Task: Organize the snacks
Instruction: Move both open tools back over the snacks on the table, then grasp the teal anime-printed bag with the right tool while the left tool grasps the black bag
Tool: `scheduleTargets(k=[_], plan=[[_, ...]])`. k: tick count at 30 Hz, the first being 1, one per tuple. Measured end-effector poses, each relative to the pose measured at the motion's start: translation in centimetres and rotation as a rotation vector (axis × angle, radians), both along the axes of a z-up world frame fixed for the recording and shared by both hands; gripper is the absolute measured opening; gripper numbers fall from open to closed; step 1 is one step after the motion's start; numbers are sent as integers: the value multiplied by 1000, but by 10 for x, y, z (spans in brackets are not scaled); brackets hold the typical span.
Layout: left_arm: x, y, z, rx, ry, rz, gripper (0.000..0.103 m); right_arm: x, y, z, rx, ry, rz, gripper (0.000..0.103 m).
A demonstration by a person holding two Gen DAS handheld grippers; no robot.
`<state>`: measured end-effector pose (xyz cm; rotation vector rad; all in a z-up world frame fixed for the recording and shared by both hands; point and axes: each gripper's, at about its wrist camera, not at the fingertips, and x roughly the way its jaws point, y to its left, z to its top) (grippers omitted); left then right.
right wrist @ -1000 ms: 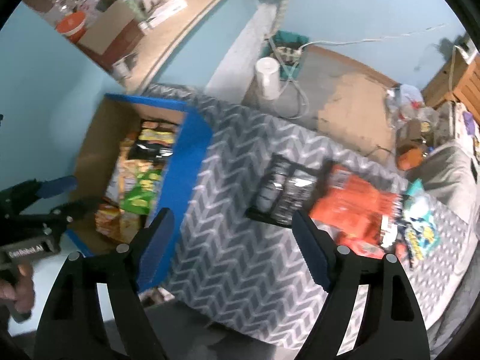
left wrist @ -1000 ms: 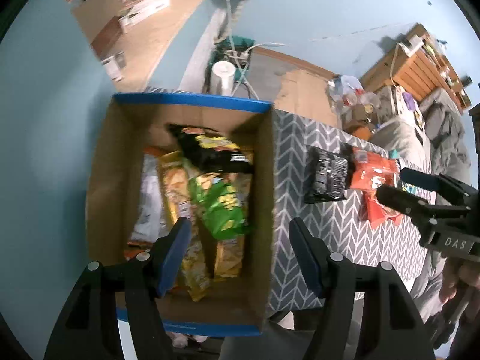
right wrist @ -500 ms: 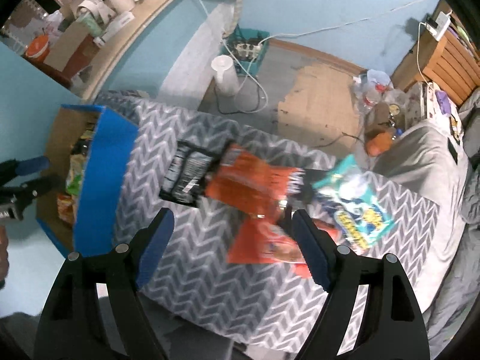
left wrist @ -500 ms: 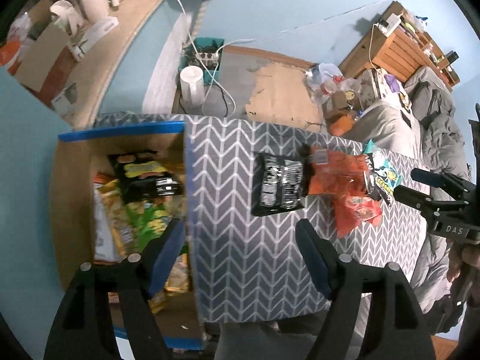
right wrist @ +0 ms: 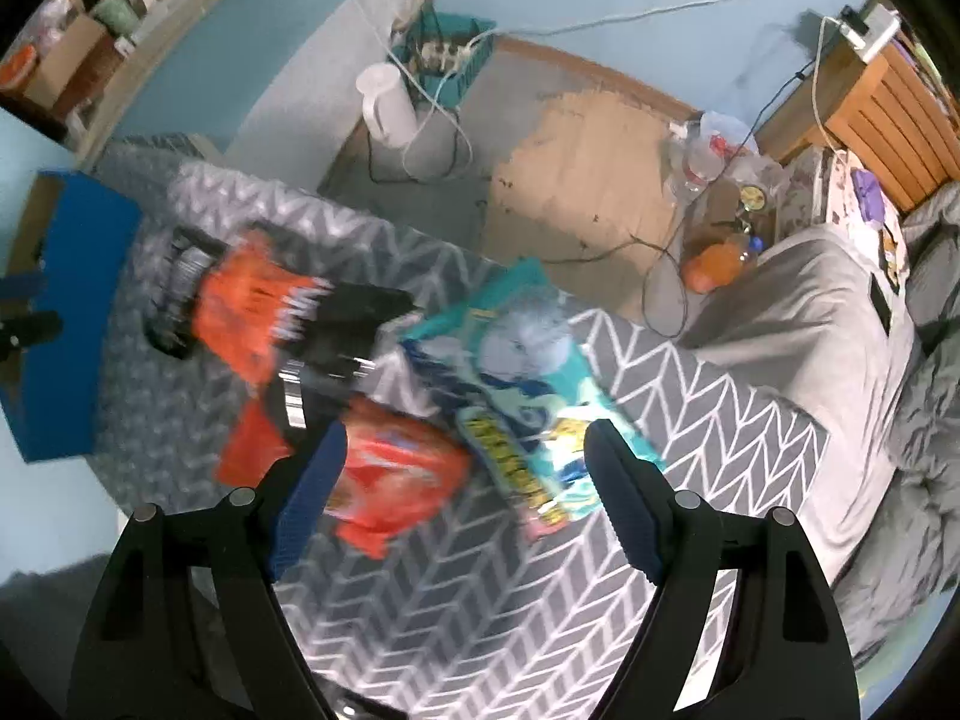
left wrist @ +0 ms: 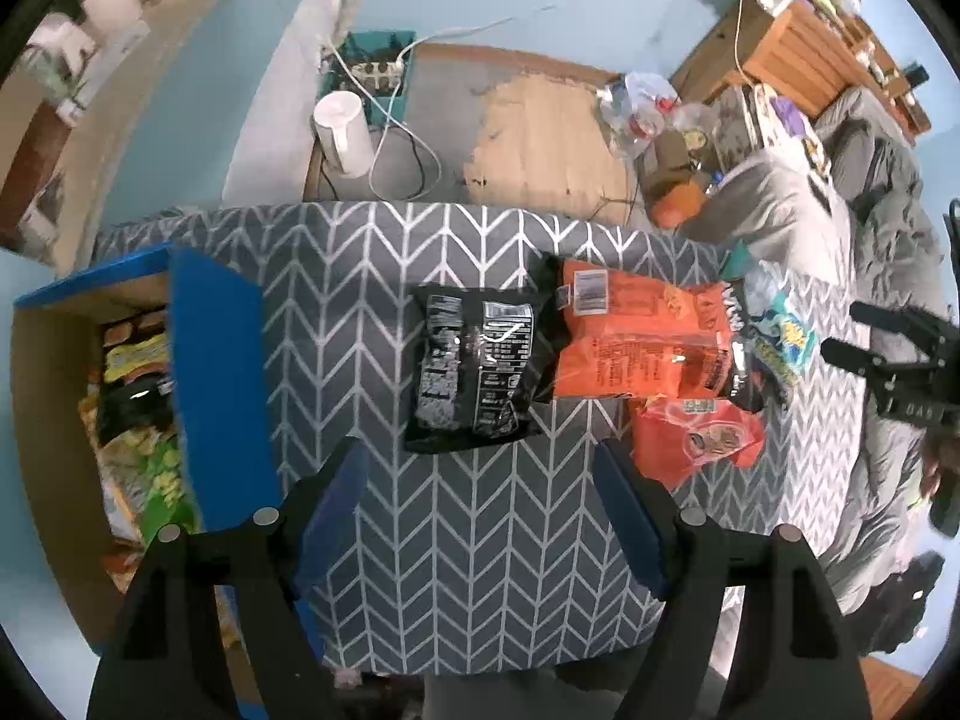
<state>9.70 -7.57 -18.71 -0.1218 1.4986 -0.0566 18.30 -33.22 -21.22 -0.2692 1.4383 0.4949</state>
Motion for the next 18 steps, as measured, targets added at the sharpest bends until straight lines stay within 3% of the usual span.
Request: scheduleTargets(k=[8, 18], plan=[[16, -7, -39, -1, 81, 33, 81, 21, -6, -48, -55, 58, 130, 82], [25, -12, -80, -23, 161, 80, 82, 15, 0, -90, -145, 107, 261, 82]])
